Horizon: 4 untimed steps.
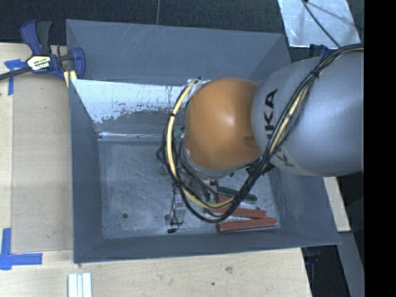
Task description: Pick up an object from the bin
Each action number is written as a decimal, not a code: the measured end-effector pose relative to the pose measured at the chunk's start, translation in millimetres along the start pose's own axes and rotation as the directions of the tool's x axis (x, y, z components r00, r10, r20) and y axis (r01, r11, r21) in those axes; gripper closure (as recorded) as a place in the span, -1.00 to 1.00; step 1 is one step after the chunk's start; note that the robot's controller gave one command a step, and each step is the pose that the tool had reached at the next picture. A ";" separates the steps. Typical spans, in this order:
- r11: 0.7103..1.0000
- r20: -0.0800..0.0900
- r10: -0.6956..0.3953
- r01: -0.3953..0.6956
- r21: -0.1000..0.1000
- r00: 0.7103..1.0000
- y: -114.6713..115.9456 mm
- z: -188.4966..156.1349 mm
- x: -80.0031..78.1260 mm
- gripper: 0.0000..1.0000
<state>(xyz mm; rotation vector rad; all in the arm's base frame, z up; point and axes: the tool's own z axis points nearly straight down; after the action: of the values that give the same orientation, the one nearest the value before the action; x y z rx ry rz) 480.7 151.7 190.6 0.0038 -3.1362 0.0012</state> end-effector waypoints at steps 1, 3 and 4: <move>0.999 0.005 -0.044 0.044 0.003 0.999 -76.4 43.2 -32.0 -1.00; 0.998 0.008 0.057 -0.057 -0.002 0.998 -106.6 115.1 -97.8 1.00; 0.998 0.018 0.057 -0.057 -0.002 0.998 -109.4 -45.4 -84.8 1.00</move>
Offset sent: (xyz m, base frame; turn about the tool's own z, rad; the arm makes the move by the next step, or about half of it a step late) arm 0.0315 -0.0727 -0.0423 -0.0495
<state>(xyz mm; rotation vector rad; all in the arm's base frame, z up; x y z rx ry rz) 566.0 42.5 235.6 -0.0855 -3.1531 -0.0014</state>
